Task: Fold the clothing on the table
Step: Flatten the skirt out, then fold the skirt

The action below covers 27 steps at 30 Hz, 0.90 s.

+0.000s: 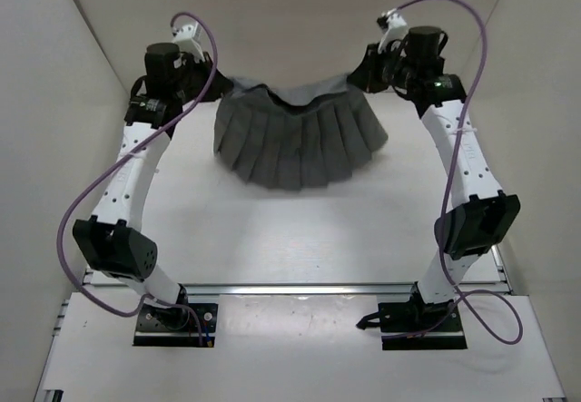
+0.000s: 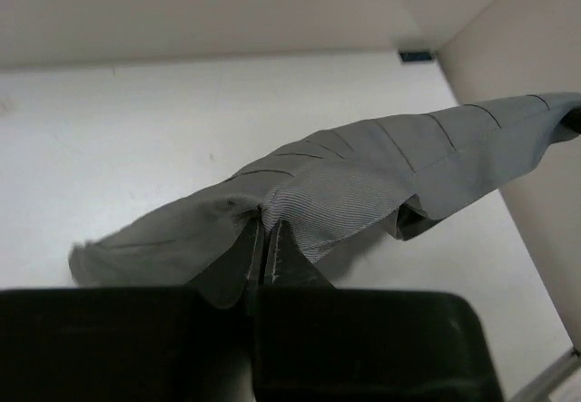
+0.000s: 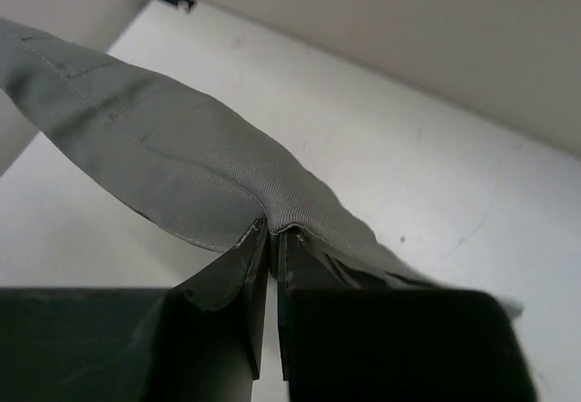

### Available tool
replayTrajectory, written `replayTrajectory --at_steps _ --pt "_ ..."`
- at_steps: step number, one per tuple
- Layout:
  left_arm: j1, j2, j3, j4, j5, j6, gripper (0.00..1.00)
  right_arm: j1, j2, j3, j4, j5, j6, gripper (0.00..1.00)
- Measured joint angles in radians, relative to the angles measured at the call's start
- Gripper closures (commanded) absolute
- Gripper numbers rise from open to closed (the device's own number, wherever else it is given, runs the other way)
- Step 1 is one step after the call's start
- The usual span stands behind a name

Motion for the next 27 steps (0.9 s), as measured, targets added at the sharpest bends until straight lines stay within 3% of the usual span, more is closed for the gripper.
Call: replayTrajectory --at_steps 3,6,10,14,17,19,23,27 --pt "0.000 -0.069 0.041 0.018 -0.014 0.014 1.00 -0.027 -0.043 0.075 0.012 -0.018 -0.006 1.00" --pt "-0.001 -0.192 -0.070 0.092 -0.016 0.010 1.00 -0.058 -0.144 -0.034 0.076 -0.042 -0.001 1.00" --pt "-0.015 -0.323 -0.380 0.223 -0.007 -0.022 1.00 -0.070 -0.243 -0.356 0.206 -0.066 0.024 1.00" --pt "-0.032 -0.347 -0.800 0.345 -0.003 -0.084 1.00 -0.053 -0.262 -0.809 0.326 -0.068 0.077 1.00" --pt "-0.086 -0.358 -1.103 0.331 -0.013 -0.126 1.00 -0.015 -0.311 -1.126 0.326 -0.031 0.129 1.00" --pt "-0.160 -0.416 -1.251 0.301 -0.012 -0.148 1.00 0.052 -0.430 -1.307 0.287 0.015 0.164 1.00" --pt "-0.252 -0.685 -1.435 0.245 0.011 -0.201 1.00 0.187 -0.756 -1.479 0.238 0.047 0.247 1.00" --pt "-0.193 -0.981 -1.469 0.179 0.016 -0.249 1.00 0.078 -0.962 -1.550 0.214 0.017 0.310 1.00"
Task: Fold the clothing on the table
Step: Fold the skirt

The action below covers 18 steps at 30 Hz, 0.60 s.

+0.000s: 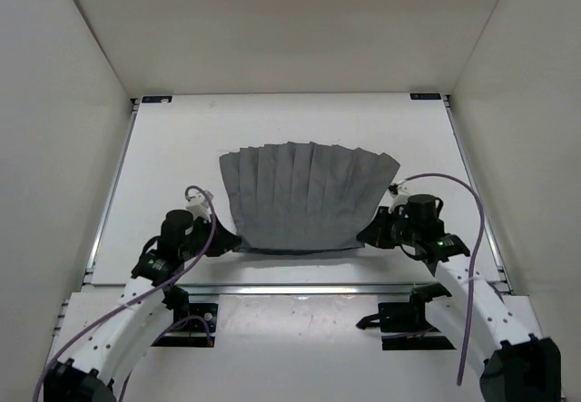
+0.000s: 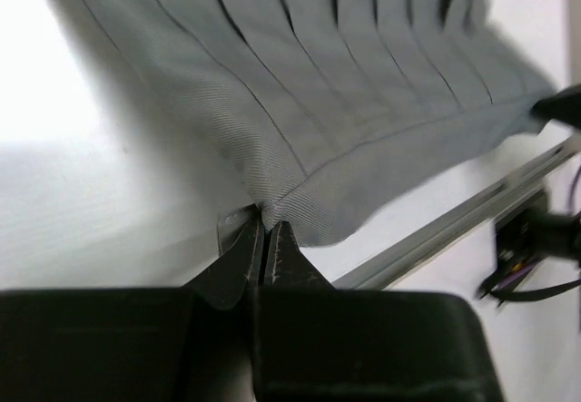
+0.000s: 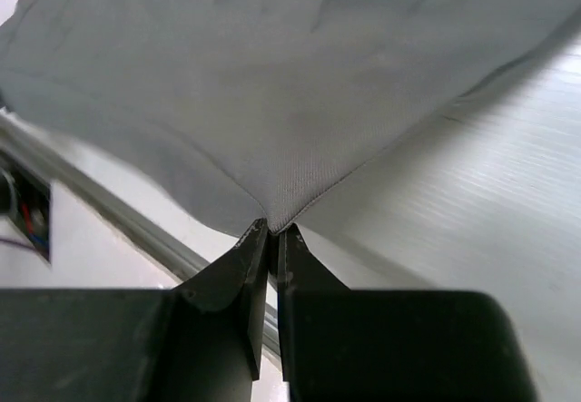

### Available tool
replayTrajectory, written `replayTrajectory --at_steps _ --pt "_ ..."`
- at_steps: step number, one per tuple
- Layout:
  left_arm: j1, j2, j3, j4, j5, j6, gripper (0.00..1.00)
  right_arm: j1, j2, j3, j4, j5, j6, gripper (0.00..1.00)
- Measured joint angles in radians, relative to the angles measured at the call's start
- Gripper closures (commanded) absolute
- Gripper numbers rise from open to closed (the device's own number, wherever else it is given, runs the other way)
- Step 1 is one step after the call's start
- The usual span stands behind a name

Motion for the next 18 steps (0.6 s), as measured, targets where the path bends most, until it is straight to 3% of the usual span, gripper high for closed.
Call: replayTrajectory --at_steps 3,8,15,16,17,18 --pt "0.050 -0.058 0.069 -0.029 0.018 -0.010 1.00 -0.119 -0.066 0.012 -0.043 -0.053 0.011 1.00" --pt "0.069 0.141 0.246 0.034 0.042 -0.012 1.00 -0.237 0.014 0.151 -0.041 -0.158 0.006 1.00" --pt "0.170 0.606 0.555 0.176 0.074 -0.024 1.00 -0.268 0.458 0.496 0.077 -0.201 0.019 1.00" --pt "0.179 0.690 0.628 0.192 0.078 -0.024 0.93 -0.277 0.533 0.551 0.101 -0.206 0.022 1.00" --pt "0.189 0.776 0.697 0.214 0.083 -0.023 0.60 -0.286 0.626 0.625 0.127 -0.213 0.027 0.88" --pt "0.200 0.865 0.774 0.227 0.100 -0.021 0.48 -0.295 0.710 0.698 0.135 -0.224 0.034 0.75"
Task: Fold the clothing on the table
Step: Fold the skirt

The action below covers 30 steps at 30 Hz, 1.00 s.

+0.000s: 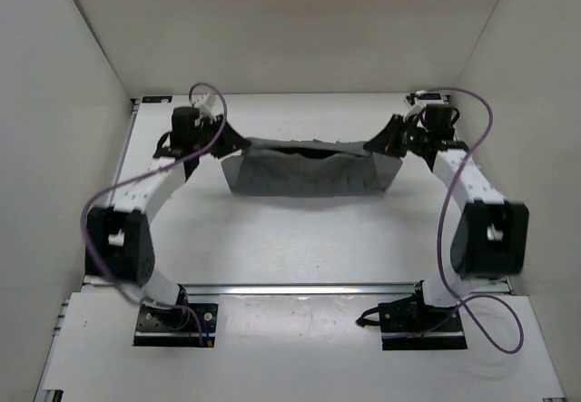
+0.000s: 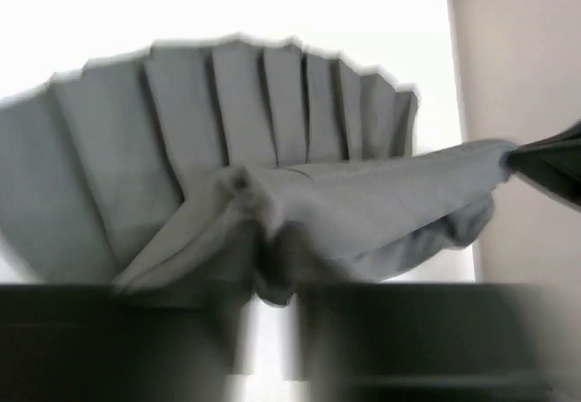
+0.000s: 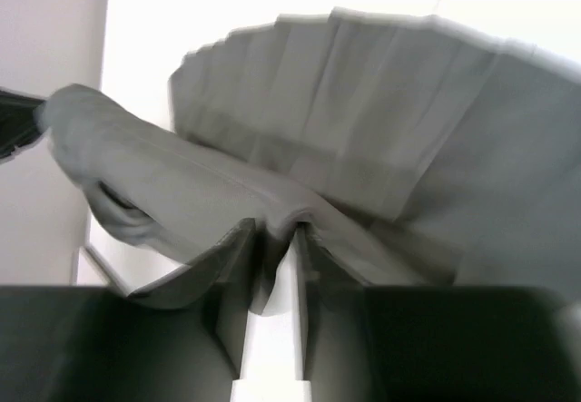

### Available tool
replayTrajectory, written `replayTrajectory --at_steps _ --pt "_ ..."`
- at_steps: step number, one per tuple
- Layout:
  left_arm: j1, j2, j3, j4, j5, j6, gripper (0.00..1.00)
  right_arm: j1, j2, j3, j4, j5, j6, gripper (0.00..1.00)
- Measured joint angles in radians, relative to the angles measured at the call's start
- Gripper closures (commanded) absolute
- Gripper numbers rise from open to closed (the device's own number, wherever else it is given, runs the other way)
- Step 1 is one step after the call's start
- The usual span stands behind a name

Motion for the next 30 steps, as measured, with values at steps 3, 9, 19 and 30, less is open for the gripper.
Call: replayTrajectory --at_steps 3,9,19,30 --pt "0.045 0.285 0.238 0.081 0.082 -0.040 0.02 -0.029 0.265 0.224 0.042 -0.014 0.001 0.52" --pt "0.140 0.476 0.140 0.252 0.184 -0.183 0.01 -0.047 0.392 0.277 0.005 0.096 -0.033 0.47" --pt "0.069 0.158 -0.215 0.318 0.130 -0.147 0.01 -0.047 0.146 -0.137 0.143 0.185 0.027 0.40" --pt "0.025 0.106 -0.381 0.316 -0.036 -0.124 0.39 0.023 0.068 -0.396 0.294 0.321 0.187 0.39"
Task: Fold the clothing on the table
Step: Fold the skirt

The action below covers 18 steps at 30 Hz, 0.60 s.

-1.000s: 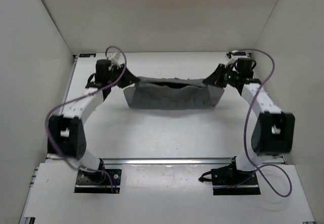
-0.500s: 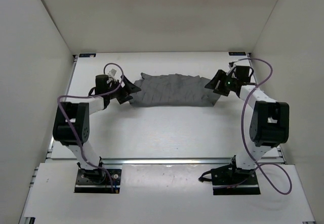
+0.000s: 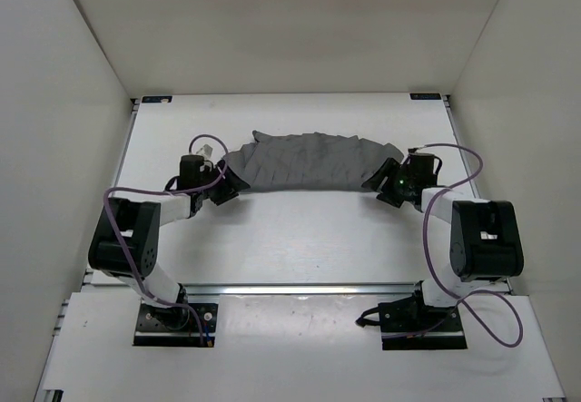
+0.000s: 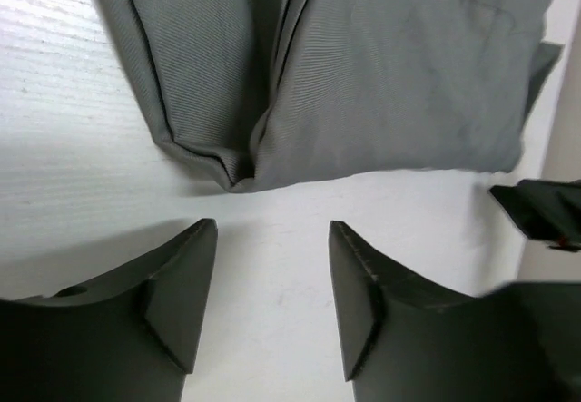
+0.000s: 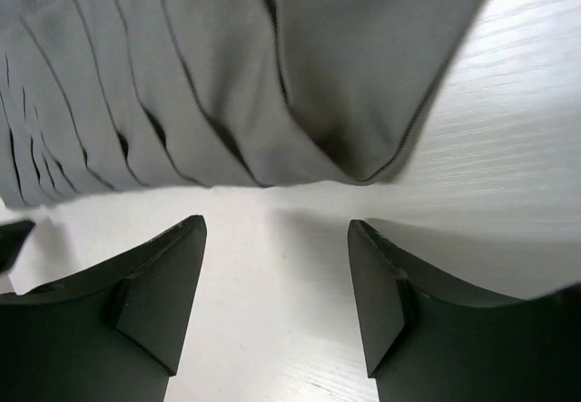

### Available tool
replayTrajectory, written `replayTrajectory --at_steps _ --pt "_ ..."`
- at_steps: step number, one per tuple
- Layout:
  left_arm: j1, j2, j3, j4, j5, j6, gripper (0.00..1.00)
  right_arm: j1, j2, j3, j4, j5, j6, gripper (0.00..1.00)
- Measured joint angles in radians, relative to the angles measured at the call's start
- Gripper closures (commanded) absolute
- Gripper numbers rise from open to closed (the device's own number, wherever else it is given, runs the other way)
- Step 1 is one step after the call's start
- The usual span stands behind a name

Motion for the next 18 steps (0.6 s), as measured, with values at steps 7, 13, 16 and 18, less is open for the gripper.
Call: replayTrajectory --at_steps 7,13,16,18 --pt "-0.032 0.074 0.003 0.048 -0.050 -0.026 0.35 -0.016 0.010 -0.013 0.080 0.061 0.073 0.38" --pt "-0.036 0.120 0.031 0.085 -0.087 -0.040 0.69 -0.025 0.105 0.031 0.143 0.045 0.105 0.81" --pt "-0.035 0.152 0.031 0.093 -0.089 -0.044 1.00 -0.019 0.155 0.054 0.156 0.036 0.106 1.00" --pt "-0.036 0.154 0.032 0.105 -0.087 -0.041 1.00 -0.019 0.162 0.053 0.154 0.033 0.115 1.00"
